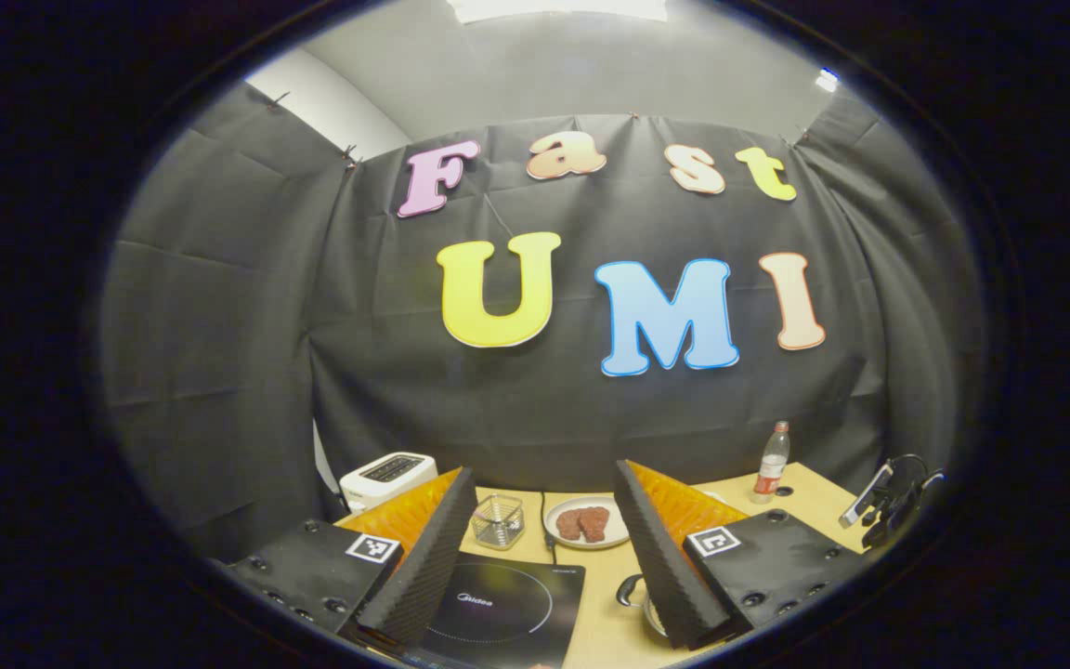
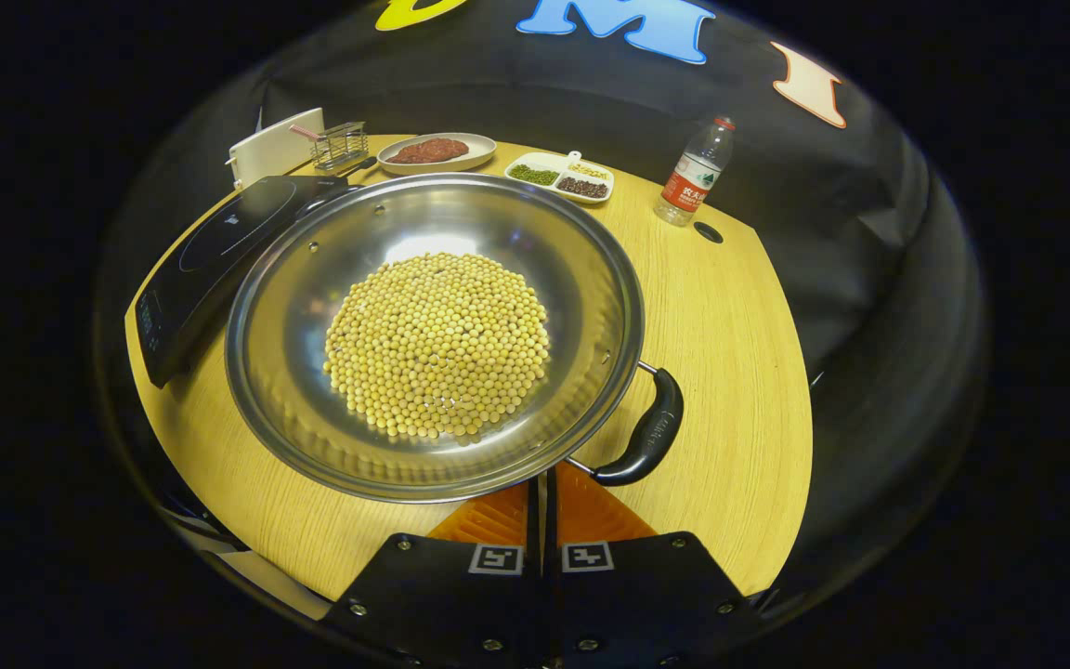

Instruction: First push the handle of the pot to place it horizontally, then grasp the pot with both hands and set it on the induction cooktop.

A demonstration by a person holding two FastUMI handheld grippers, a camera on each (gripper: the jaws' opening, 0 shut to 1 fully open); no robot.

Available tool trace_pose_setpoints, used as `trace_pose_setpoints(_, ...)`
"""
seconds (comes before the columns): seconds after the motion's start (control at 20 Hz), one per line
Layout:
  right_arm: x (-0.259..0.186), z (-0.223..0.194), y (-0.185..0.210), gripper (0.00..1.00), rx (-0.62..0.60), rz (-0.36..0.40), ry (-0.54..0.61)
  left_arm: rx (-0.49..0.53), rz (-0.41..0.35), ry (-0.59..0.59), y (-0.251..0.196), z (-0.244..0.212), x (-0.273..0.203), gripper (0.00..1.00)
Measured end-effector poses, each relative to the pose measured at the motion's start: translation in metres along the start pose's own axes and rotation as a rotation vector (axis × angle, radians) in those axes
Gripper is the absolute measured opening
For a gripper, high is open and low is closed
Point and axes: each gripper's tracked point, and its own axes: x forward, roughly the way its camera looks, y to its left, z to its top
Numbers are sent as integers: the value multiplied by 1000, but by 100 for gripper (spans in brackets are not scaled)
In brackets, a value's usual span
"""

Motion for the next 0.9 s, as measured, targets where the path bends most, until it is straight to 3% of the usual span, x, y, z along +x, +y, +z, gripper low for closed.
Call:
trace_pose_setpoints(0.05, 3, 3, -3, 1, 9, -6, -9, 0, 8, 4, 2, -2, -1, 91)
trace_pose_setpoints(0.1, 5, 6, -6, 1, 22, -12, -17, -1, 16, 8, 3, -3, -2, 91)
trace_pose_setpoints(0.2, 9, 12, -14, 1, 50, -26, -27, 0, 32, 15, 6, -6, -4, 100)
trace_pose_setpoints(0.4, 16, 23, -25, 1, 106, -26, -42, 3, 50, 30, 4, -14, -7, 97)
trace_pose_setpoints(0.45, 17, 26, -27, 1, 117, -28, -48, 3, 51, 33, 2, -16, -8, 100)
trace_pose_setpoints(0.9, 5, 34, -48, 1, 220, -119, -149, 18, 5, 89, -12, -48, -1, 100)
